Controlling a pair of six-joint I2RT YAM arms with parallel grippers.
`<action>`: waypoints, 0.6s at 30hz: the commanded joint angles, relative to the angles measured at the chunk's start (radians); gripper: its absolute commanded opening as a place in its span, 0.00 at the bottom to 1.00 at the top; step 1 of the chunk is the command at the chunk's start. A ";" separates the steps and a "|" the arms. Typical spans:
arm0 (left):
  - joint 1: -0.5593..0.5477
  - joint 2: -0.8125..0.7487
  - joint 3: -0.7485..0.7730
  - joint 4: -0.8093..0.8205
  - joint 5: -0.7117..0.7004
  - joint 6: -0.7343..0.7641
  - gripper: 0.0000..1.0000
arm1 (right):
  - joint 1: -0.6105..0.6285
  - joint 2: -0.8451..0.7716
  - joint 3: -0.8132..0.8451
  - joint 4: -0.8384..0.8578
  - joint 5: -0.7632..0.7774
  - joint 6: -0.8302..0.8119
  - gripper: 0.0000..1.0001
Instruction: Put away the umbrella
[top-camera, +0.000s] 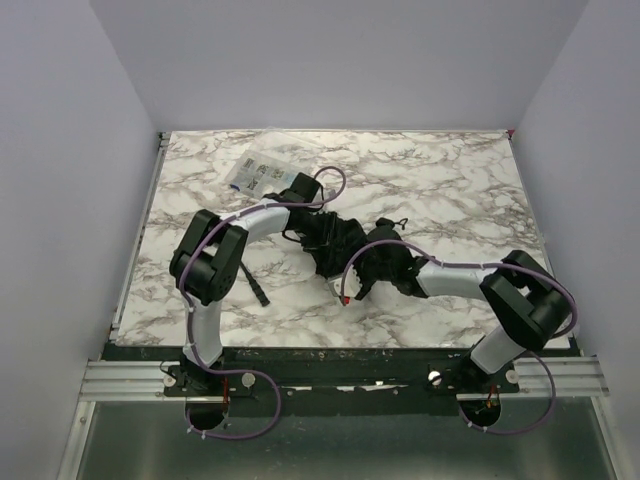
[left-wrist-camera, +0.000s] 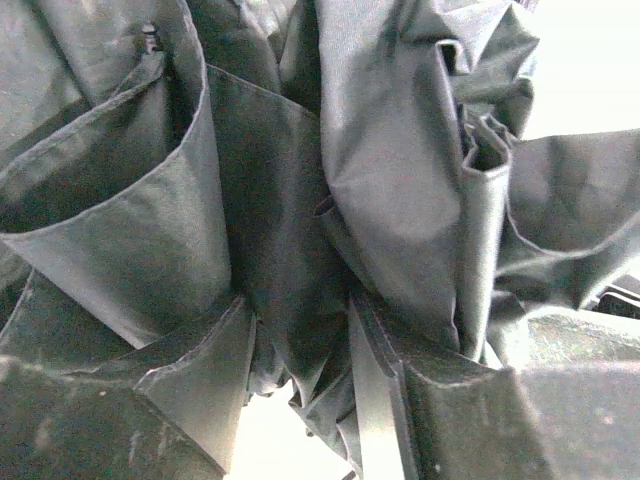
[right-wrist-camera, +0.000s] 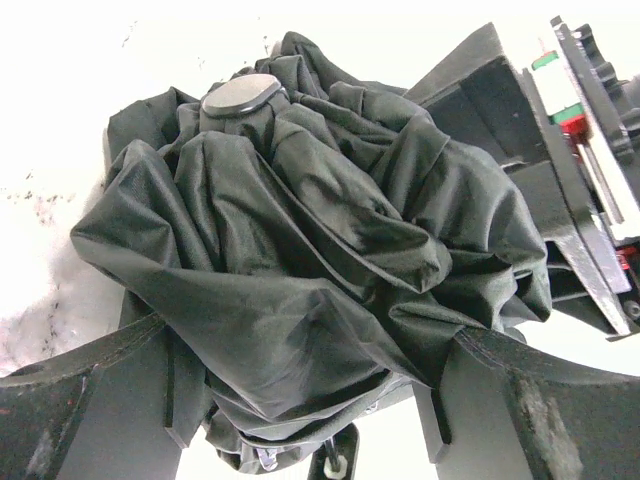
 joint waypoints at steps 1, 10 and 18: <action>-0.007 0.011 0.058 -0.058 0.193 -0.031 0.46 | 0.000 0.083 0.064 -0.425 -0.052 -0.036 0.77; 0.067 -0.031 0.127 -0.054 0.189 -0.061 0.52 | 0.001 0.136 0.120 -0.534 -0.074 -0.051 0.72; 0.131 -0.161 0.049 0.065 0.148 -0.100 0.53 | 0.000 0.219 0.234 -0.690 -0.083 -0.043 0.67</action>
